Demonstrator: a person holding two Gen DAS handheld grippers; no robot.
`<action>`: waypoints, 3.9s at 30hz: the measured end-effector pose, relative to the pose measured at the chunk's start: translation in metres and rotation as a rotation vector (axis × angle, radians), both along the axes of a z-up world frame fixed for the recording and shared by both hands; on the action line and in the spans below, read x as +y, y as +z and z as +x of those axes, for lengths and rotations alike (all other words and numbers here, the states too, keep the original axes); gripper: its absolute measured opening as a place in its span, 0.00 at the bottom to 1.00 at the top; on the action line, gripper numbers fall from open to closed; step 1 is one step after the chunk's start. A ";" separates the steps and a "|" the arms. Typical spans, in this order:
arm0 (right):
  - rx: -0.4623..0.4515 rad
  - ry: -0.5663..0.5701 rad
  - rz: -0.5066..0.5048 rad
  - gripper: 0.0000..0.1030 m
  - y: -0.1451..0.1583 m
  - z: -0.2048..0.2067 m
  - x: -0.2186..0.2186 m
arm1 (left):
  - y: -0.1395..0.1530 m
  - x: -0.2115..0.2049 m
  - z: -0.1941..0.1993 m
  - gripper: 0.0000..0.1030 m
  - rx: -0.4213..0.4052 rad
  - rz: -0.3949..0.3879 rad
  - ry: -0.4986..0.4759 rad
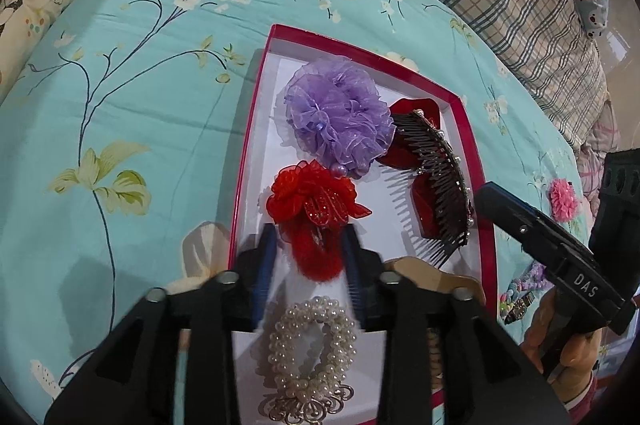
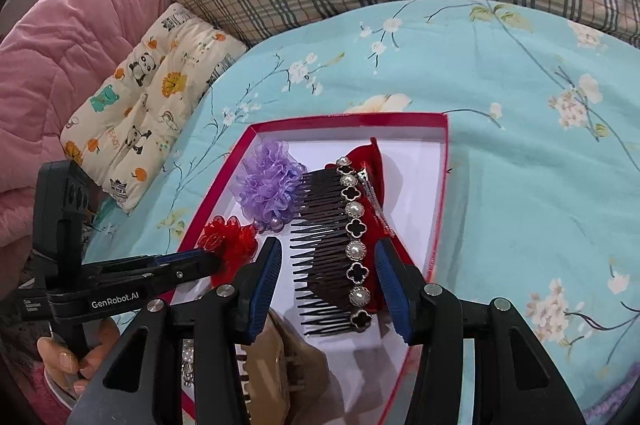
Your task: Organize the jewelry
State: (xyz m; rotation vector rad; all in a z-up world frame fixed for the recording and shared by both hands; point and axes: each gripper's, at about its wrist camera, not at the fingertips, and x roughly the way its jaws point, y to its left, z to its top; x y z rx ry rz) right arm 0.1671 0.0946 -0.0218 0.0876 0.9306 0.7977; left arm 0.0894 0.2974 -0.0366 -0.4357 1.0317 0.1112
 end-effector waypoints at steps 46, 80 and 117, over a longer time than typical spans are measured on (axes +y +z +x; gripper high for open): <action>-0.014 -0.495 -0.019 0.52 0.024 -0.025 -0.299 | 0.034 -0.231 0.039 0.41 -0.019 -0.017 -0.412; -0.001 -0.624 -0.068 0.05 -0.007 0.067 -0.345 | -0.010 -0.325 0.080 0.05 0.054 -0.009 -0.629; -0.063 -0.241 0.054 0.03 0.046 -0.061 -0.164 | 0.067 -0.152 -0.012 0.05 -0.133 -0.028 -0.229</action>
